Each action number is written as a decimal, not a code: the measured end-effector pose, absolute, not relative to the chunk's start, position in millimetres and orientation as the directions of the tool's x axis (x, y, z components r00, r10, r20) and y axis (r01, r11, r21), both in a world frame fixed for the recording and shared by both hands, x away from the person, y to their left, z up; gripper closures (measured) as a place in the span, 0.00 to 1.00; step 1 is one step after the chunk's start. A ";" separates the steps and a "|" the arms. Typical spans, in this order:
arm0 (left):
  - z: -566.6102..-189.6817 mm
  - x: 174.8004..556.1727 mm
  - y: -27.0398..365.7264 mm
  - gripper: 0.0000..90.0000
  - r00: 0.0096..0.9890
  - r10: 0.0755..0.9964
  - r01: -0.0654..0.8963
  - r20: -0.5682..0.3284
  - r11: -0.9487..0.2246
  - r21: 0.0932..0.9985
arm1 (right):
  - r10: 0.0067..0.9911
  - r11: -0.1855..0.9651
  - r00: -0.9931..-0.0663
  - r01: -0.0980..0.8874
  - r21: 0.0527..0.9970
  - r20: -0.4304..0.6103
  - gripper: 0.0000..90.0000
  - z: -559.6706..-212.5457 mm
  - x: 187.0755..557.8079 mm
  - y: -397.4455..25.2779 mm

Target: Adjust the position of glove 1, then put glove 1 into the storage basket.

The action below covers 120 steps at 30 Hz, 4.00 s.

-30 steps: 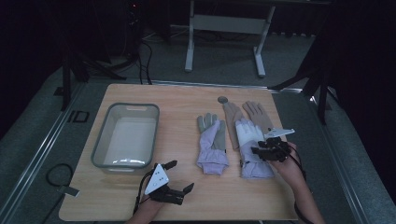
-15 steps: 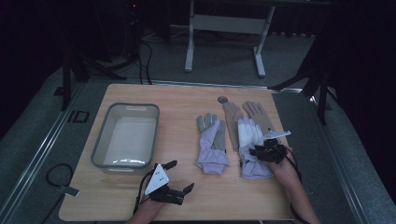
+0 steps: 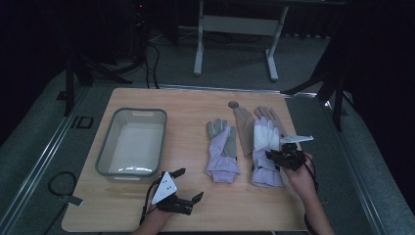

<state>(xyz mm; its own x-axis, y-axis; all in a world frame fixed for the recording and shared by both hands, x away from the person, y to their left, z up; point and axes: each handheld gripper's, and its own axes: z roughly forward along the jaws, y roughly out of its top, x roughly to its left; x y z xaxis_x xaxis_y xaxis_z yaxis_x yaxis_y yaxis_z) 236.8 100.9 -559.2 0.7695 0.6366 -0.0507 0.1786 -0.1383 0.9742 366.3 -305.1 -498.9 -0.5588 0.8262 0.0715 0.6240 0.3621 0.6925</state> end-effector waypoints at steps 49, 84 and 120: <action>-559.2 236.3 100.6 0.00 0.770 0.636 0.175 -0.046 -0.141 0.974 | 0.719 0.491 -0.694 0.552 0.674 0.045 0.88 -421.2 393.4 -167.8; -559.2 236.5 100.6 0.00 0.766 0.640 0.177 -0.049 -0.138 0.974 | 0.734 0.526 -0.678 0.614 0.588 0.052 0.86 -496.4 401.6 -143.9; -482.1 273.7 60.2 0.00 0.704 0.701 0.375 -0.115 -0.229 0.898 | 0.691 0.353 -0.720 0.415 0.838 0.066 0.17 -465.7 374.2 -222.9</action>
<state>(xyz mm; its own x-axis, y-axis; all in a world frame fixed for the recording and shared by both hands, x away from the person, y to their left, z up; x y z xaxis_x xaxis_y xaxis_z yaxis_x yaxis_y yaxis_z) 273.7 60.2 -482.1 0.7043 0.7005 -0.1153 0.3747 -0.2289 0.8985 374.2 -222.9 -465.7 -0.7199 0.6910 0.0657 0.4153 0.3529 0.8385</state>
